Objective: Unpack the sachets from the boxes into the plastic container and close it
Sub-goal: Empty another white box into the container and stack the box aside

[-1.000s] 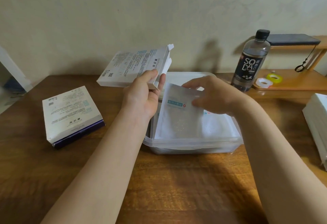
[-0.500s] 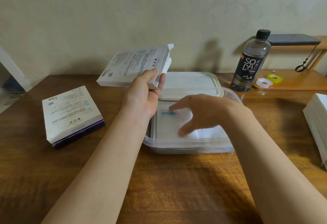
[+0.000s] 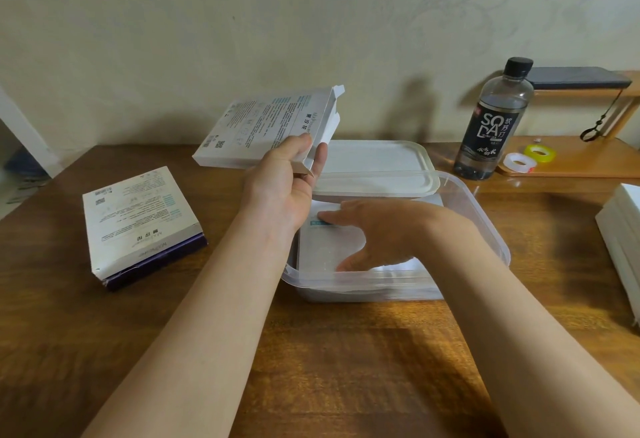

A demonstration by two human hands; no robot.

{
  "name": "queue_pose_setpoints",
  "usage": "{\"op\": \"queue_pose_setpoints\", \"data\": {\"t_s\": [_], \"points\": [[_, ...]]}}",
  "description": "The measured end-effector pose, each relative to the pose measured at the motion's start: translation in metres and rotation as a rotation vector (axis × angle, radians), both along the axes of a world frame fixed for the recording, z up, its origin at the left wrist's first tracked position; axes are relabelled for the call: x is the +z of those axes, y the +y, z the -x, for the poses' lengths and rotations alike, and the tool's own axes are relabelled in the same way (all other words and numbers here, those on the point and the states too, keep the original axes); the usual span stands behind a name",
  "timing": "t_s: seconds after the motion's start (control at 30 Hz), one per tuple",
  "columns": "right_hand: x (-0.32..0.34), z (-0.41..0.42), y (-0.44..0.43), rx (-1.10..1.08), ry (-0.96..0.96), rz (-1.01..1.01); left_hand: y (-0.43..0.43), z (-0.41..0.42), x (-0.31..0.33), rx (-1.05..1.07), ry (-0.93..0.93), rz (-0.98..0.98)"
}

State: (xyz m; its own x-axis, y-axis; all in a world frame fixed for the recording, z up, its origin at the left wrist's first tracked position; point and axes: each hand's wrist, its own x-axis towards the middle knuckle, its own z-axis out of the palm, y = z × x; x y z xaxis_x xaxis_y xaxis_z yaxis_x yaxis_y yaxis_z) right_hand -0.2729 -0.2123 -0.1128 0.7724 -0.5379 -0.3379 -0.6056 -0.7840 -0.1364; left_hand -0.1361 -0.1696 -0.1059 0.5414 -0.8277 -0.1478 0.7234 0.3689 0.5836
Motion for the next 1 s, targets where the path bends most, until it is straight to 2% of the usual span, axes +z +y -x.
{"op": "queue_pose_setpoints", "data": {"t_s": [0.2,0.37,0.53,0.6,0.67,0.7,0.77,0.83,1.0], "points": [[0.001,0.000,0.001,-0.016,0.008,-0.015,-0.003,-0.003,-0.003,-0.016,0.003,0.006],[0.023,0.017,-0.005,-0.122,-0.198,-0.055,-0.003,-0.005,-0.003,-0.015,-0.012,0.003],[0.024,0.020,-0.007,-0.141,-0.212,-0.042,-0.002,-0.002,-0.001,-0.033,-0.028,0.002],[0.030,0.026,-0.014,-0.245,-0.354,0.020,-0.001,-0.002,0.001,-0.052,-0.022,-0.005],[0.036,0.033,-0.021,-0.394,-0.677,0.108,0.001,0.001,0.004,-0.086,-0.015,-0.015],[0.038,0.034,-0.023,-0.468,-0.867,0.081,0.001,0.004,0.005,-0.108,-0.022,-0.020],[0.041,0.032,-0.022,-0.590,-1.143,-0.150,0.002,0.010,0.007,-0.156,-0.056,-0.023],[0.040,0.027,-0.020,-0.635,-1.225,-0.350,0.003,0.016,0.008,-0.186,-0.096,-0.013],[0.038,0.024,-0.021,-0.647,-1.289,-0.554,0.004,0.022,0.009,-0.252,-0.174,0.029]]}}
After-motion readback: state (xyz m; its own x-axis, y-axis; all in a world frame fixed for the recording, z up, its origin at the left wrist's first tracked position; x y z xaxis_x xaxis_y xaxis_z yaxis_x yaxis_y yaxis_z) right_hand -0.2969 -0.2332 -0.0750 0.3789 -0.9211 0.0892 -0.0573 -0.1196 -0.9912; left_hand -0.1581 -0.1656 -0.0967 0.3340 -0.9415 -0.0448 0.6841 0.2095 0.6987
